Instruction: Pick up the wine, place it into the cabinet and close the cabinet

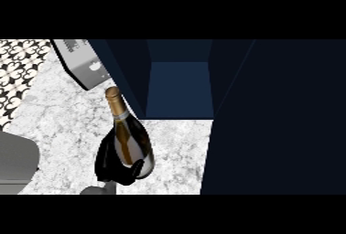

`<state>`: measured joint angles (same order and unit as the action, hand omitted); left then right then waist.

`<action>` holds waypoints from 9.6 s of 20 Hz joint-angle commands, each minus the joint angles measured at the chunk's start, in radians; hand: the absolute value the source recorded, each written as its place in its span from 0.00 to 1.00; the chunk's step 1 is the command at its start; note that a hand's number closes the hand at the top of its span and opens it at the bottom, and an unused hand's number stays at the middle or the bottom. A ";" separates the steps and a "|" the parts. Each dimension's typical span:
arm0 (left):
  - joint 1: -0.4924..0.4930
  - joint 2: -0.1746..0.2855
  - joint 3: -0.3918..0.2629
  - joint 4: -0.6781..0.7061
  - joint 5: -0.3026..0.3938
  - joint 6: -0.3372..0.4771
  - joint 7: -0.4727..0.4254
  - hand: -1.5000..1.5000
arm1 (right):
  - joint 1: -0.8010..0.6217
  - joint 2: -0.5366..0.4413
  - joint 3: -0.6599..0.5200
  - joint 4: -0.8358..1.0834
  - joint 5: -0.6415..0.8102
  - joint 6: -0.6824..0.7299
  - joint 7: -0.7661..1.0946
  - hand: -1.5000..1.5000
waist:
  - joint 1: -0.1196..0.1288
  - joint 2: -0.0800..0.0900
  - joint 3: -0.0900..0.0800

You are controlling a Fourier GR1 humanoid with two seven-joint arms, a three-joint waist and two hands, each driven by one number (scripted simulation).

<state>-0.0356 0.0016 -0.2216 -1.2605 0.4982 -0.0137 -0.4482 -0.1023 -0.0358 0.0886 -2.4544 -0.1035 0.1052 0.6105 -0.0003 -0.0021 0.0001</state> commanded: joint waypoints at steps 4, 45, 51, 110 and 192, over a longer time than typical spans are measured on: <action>0.011 -0.002 -0.100 -0.104 0.081 0.145 0.066 1.00 | 0.097 0.002 0.007 -0.078 -0.062 0.030 -0.015 0.00 | -0.001 0.000 0.000; -0.749 -0.002 -0.181 0.741 0.569 0.273 -0.256 1.00 | 0.036 -0.025 -0.082 0.066 -0.123 0.072 -0.092 0.00 | -0.013 0.005 0.000; -0.894 -0.002 -0.166 0.858 0.622 0.254 -0.217 1.00 | 0.033 -0.008 -0.077 0.153 -0.086 0.081 -0.172 0.00 | -0.026 0.011 0.000; -0.982 -0.002 -0.524 0.936 0.966 0.497 -0.329 0.00 | -0.010 0.028 0.065 0.157 -0.044 0.087 -0.180 0.00 | -0.128 0.033 -0.002; 0.065 0.911 -0.558 -0.640 0.586 0.279 -0.360 1.00 | 0.139 -0.036 0.337 -0.093 -0.149 0.197 0.018 1.00 | 0.021 -0.008 -0.002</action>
<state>-0.0820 0.8089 -0.8146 -1.8298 1.0707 0.3221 -0.7781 0.0052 -0.1042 0.2999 -2.4051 -0.2564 0.3334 0.5585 0.0124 -0.0065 -0.0002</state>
